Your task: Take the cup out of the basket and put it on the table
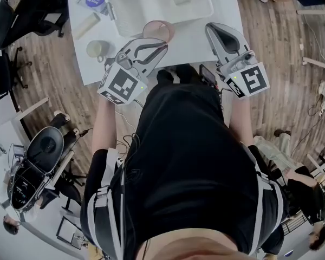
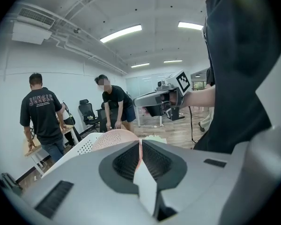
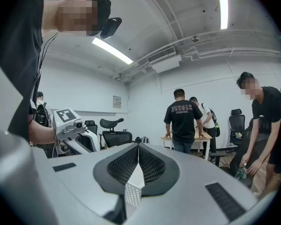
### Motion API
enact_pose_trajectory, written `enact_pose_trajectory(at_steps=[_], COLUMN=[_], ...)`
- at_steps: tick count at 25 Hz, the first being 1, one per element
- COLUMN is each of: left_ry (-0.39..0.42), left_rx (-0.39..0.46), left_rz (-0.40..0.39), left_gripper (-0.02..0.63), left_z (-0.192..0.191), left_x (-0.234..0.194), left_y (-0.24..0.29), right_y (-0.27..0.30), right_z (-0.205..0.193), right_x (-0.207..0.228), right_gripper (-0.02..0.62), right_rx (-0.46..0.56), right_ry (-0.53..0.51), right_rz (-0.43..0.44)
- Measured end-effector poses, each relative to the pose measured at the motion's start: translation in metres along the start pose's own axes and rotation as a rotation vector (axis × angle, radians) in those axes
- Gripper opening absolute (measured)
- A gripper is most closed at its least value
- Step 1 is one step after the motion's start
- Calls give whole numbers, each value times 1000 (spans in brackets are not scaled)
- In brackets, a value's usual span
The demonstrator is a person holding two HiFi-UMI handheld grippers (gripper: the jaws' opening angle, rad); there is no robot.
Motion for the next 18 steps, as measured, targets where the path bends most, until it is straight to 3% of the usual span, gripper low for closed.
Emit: enact_pose_trajectory(at_steps=[8,18], left_ry=[-8,-161], left_rx=[-15,-13], left_rz=[26,134], left_gripper=[35,35], left_z=[-12,-25], left_x=[35,98], left_y=[-7,10], right_y=[-38,-112], right_z=[-13,-26], right_x=[-38,-51], right_gripper=[20,20], right_rx=[18,19], right_ry=[6,24], right_rz=[-5,45])
Point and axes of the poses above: the fingertips, and each gripper's own axes: y forward along the fingers, x to its right, z out of its top, the point moved 6 cm from there along -y, backward along the fingers, and after that the axes turned 5 degrees about z, right-handed, at the moved point
